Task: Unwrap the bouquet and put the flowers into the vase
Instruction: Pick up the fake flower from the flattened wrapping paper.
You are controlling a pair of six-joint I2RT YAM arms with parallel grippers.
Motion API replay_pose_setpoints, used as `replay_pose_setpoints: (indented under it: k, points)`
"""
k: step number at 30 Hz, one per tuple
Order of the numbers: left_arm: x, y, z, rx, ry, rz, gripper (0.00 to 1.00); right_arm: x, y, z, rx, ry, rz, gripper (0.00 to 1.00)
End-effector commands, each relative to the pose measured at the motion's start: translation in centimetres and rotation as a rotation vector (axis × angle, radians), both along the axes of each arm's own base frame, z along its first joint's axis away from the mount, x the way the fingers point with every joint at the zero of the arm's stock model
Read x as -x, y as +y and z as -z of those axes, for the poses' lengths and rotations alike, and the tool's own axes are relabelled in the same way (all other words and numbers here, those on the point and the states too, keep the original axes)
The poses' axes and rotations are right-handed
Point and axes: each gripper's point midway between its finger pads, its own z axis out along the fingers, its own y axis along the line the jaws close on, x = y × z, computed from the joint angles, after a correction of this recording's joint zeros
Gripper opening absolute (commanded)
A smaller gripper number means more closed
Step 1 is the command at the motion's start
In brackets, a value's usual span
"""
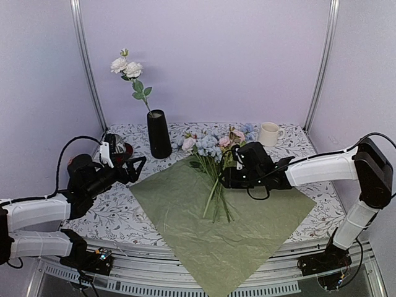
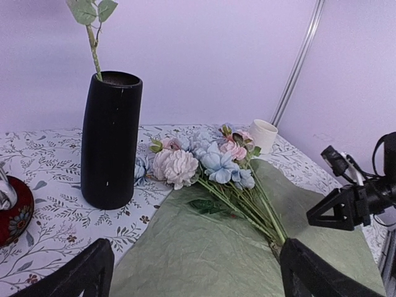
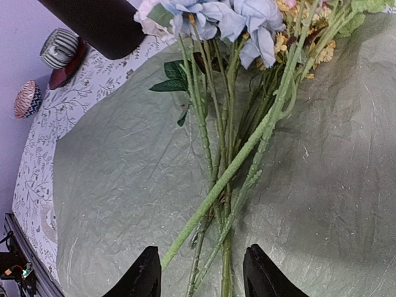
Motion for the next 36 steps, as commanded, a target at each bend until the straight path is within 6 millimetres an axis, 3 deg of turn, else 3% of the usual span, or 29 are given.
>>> replay_pose_setpoints:
  k: [1,12,28,32,34,36]
  points:
    - [0.7,-0.3,-0.8,0.004,-0.043,0.024,0.96,-0.9,-0.8,1.9,0.081,0.074,0.093,0.45]
    - [0.7,-0.5,-0.6,-0.001,-0.041,0.035,0.95,-3.0,0.0,4.1,-0.024,0.165,0.104,0.31]
    - [0.6,-0.6,-0.4,-0.003,-0.035,0.040,0.95,-4.5,0.9,5.6,-0.099,0.193,0.070,0.26]
    - [0.6,-0.6,-0.5,-0.003,-0.040,0.037,0.95,-4.7,1.0,6.0,-0.108,0.204,0.074,0.21]
    - [0.6,-0.6,-0.5,-0.004,-0.040,0.037,0.95,-4.8,0.9,5.8,-0.115,0.205,0.078,0.09]
    - [0.6,-0.6,-0.4,-0.006,-0.037,0.039,0.95,-4.8,0.5,5.2,-0.126,0.196,0.095,0.06]
